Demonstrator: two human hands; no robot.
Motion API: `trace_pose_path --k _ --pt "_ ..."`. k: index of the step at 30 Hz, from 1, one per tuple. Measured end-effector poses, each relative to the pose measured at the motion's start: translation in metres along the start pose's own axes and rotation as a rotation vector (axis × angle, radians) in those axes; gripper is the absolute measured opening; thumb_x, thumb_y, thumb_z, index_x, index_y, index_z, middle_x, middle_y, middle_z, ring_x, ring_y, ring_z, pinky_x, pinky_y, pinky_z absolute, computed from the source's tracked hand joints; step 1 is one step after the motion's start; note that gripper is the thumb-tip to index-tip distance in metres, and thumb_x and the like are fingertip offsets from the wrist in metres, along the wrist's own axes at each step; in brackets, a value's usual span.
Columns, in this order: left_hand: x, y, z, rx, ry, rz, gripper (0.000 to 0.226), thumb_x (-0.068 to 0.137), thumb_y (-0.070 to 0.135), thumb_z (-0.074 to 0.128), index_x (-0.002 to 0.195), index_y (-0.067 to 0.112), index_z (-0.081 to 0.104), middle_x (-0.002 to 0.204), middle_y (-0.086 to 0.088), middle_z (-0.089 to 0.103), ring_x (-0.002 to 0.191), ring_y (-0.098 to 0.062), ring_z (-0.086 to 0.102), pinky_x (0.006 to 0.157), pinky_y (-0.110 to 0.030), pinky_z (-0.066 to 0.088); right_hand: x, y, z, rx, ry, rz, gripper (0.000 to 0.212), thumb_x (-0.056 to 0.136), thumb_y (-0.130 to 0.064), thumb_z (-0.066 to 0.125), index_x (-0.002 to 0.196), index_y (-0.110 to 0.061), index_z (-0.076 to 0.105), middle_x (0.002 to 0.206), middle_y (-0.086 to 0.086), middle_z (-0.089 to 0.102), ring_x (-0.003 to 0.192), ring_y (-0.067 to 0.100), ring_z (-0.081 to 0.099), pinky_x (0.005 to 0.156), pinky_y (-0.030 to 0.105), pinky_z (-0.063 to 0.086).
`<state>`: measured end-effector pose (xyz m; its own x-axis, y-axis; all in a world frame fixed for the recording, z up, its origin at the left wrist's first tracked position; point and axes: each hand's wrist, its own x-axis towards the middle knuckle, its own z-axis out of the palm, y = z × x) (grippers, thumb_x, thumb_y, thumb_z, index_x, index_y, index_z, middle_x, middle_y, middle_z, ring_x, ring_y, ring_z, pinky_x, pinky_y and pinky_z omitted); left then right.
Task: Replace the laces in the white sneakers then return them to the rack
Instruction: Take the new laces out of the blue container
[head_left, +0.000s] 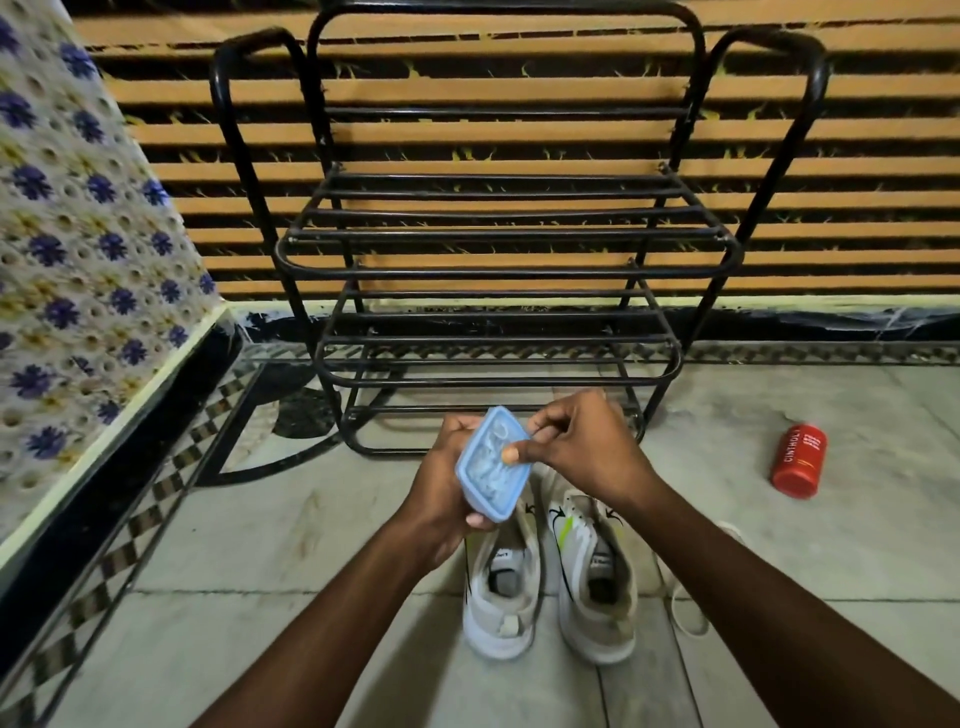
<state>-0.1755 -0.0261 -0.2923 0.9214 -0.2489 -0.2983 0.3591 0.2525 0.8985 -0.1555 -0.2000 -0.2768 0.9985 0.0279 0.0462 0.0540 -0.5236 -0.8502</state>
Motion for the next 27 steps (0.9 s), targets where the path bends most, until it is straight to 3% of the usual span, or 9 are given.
trace_pose_path --k 4,6,8,10,14,15,18,24,27 --pt "-0.003 -0.011 -0.001 0.006 -0.065 -0.068 0.057 0.11 0.033 0.028 0.08 0.026 0.075 0.065 -0.013 0.058 0.04 -0.017 0.04 0.034 -0.014 0.024 0.001 0.002 -0.006 -0.005 -0.187 -0.099 0.044 0.063 -0.024 0.094 0.104 -0.024 0.077 0.094 -0.007 0.076 0.083 0.006 0.068 0.079 0.03 0.058" --pt "-0.003 -0.016 -0.001 -0.011 -0.057 -0.082 0.038 0.108 0.029 0.033 0.096 0.018 0.067 0.067 -0.015 0.056 0.042 -0.018 0.039 0.035 -0.015 0.024 0.002 0.0 -0.007 -0.001 -0.26 -0.109 0.044 0.068 -0.016 0.091 0.11 -0.019 0.077 0.098 -0.003 0.076 0.092 0.015 0.07 0.086 0.036 0.058" --pt "-0.002 -0.018 -0.004 0.016 -0.038 -0.085 0.018 0.106 0.023 0.036 0.111 0.013 0.051 0.069 -0.016 0.055 0.043 -0.017 0.039 0.035 -0.015 0.024 0.004 0.0 -0.005 -0.004 -0.241 -0.129 0.038 0.067 -0.012 0.091 0.103 -0.016 0.079 0.092 -0.001 0.077 0.089 0.019 0.071 0.084 0.036 0.058" --pt "0.001 -0.021 -0.005 0.026 -0.028 -0.082 0.014 0.106 0.023 0.037 0.106 0.018 0.05 0.073 -0.016 0.055 0.044 -0.017 0.039 0.035 -0.015 0.024 0.004 0.001 -0.004 0.01 -0.186 -0.131 0.035 0.063 -0.009 0.092 0.095 -0.014 0.08 0.084 -0.004 0.075 0.081 0.015 0.07 0.075 0.03 0.057" --pt "0.002 -0.022 -0.005 -0.012 -0.002 -0.081 0.045 0.107 0.027 0.037 0.077 0.03 0.07 0.071 -0.014 0.052 0.044 -0.018 0.038 0.035 -0.013 0.025 0.002 0.001 0.003 -0.003 -0.083 -0.144 0.04 0.057 -0.007 0.095 0.094 -0.013 0.08 0.075 -0.012 0.069 0.073 0.005 0.067 0.067 0.014 0.049" --pt "0.002 -0.022 -0.006 -0.029 0.01 -0.083 0.039 0.107 0.026 0.039 0.083 0.028 0.07 0.072 -0.014 0.053 0.043 -0.018 0.039 0.035 -0.013 0.026 0.0 0.0 0.005 -0.01 -0.061 -0.152 0.041 0.057 -0.009 0.095 0.095 -0.013 0.08 0.076 -0.012 0.069 0.073 0.006 0.067 0.067 0.013 0.049" --pt "0.002 -0.023 -0.012 -0.057 0.054 -0.081 0.013 0.104 0.024 0.045 0.101 0.018 0.056 0.072 -0.016 0.056 0.041 -0.019 0.043 0.034 -0.013 0.027 -0.004 -0.001 0.01 -0.011 -0.012 -0.194 0.043 0.057 -0.013 0.095 0.097 -0.014 0.08 0.082 -0.006 0.072 0.075 0.007 0.068 0.07 0.013 0.051" --pt "-0.001 -0.035 -0.025 -0.135 0.019 -0.057 0.043 0.102 0.031 0.044 0.069 0.028 0.071 0.067 -0.012 0.057 0.042 -0.018 0.042 0.036 -0.015 0.025 -0.01 -0.003 0.021 -0.07 0.021 -0.254 0.045 0.061 -0.015 0.094 0.103 -0.011 0.079 0.085 -0.005 0.067 0.071 0.013 0.059 0.066 0.017 0.047" --pt "-0.001 -0.04 -0.044 -0.12 0.095 -0.065 0.039 0.099 0.027 0.043 0.069 0.012 0.064 0.066 -0.012 0.049 0.042 -0.017 0.041 0.038 -0.018 0.026 -0.016 -0.003 0.03 -0.02 0.037 -0.299 0.038 0.063 -0.014 0.093 0.099 -0.011 0.079 0.085 -0.003 0.067 0.067 0.015 0.058 0.063 0.023 0.05"
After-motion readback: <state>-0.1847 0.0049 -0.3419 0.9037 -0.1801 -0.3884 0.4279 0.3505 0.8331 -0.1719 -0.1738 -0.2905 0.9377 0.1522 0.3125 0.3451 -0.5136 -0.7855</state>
